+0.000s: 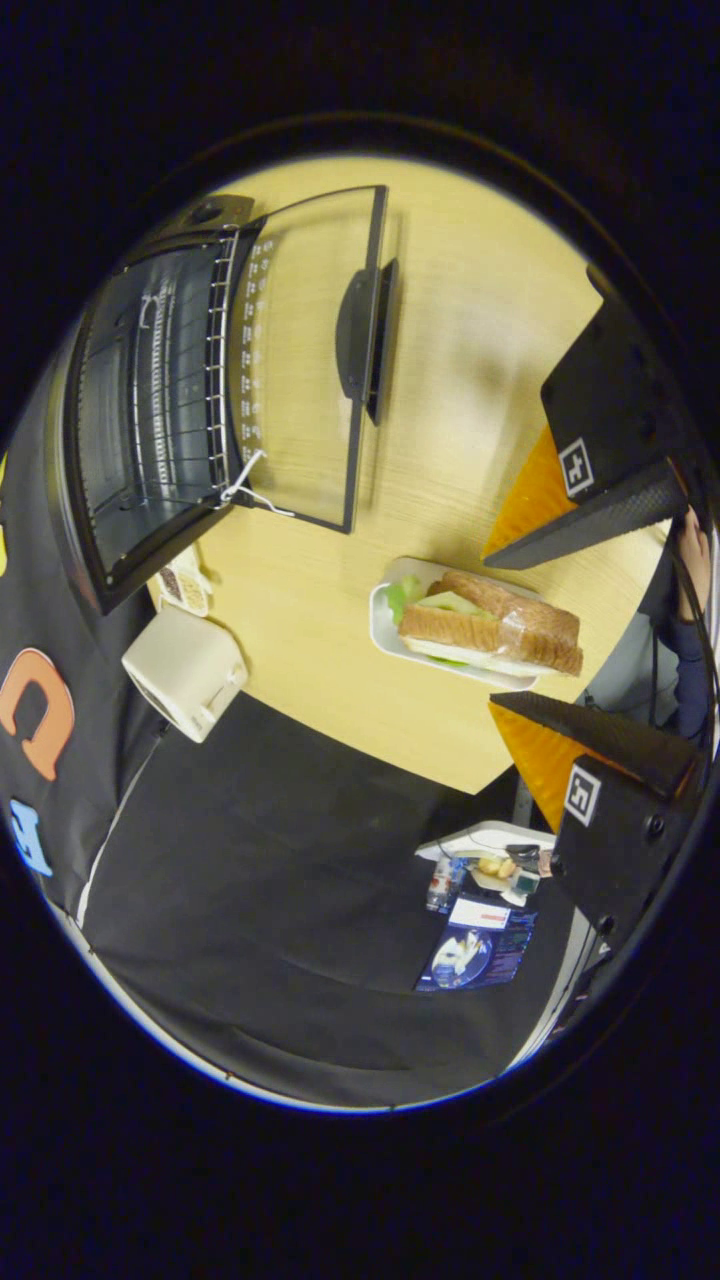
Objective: Open the toaster oven, put the food inside, and close the toaster oven door.
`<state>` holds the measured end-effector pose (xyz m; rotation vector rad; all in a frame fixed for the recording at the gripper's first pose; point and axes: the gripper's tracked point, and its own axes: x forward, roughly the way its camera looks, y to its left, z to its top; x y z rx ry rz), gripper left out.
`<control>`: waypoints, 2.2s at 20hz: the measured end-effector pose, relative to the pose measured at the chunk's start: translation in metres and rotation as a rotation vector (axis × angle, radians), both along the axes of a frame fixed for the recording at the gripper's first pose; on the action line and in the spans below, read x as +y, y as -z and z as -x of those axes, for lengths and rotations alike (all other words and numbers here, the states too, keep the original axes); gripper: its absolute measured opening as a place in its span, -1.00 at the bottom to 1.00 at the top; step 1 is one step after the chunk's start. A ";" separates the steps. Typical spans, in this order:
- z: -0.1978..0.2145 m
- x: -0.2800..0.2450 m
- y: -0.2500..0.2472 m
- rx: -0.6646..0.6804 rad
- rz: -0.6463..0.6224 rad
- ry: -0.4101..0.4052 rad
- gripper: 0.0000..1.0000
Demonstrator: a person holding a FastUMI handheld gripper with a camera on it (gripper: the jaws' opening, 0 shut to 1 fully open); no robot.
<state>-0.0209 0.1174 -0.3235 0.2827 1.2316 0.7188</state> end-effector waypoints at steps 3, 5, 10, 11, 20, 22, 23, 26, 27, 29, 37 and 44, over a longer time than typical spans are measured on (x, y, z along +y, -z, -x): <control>-0.005 0.008 0.008 0.042 0.004 0.019 0.55; -0.005 0.014 0.012 0.068 0.010 0.018 0.45; 0.007 0.024 0.011 0.126 -0.021 0.013 -0.06; 0.009 0.024 0.012 0.116 -0.020 0.006 -0.19; -0.002 0.010 -0.031 0.077 -0.145 0.081 -0.22; -0.016 -0.001 -0.039 0.063 -0.186 0.132 -0.22; -0.026 -0.007 -0.042 0.061 -0.218 0.177 -0.22; -0.064 -0.027 -0.051 0.025 -0.325 0.332 -0.23; -0.079 -0.038 -0.051 -0.001 -0.344 0.378 -0.23; -0.099 -0.056 -0.053 -0.041 -0.395 0.457 -0.23; -0.219 -0.105 -0.062 -0.226 -0.587 0.810 -0.24; -0.286 -0.101 -0.045 -0.198 -0.674 0.967 -0.23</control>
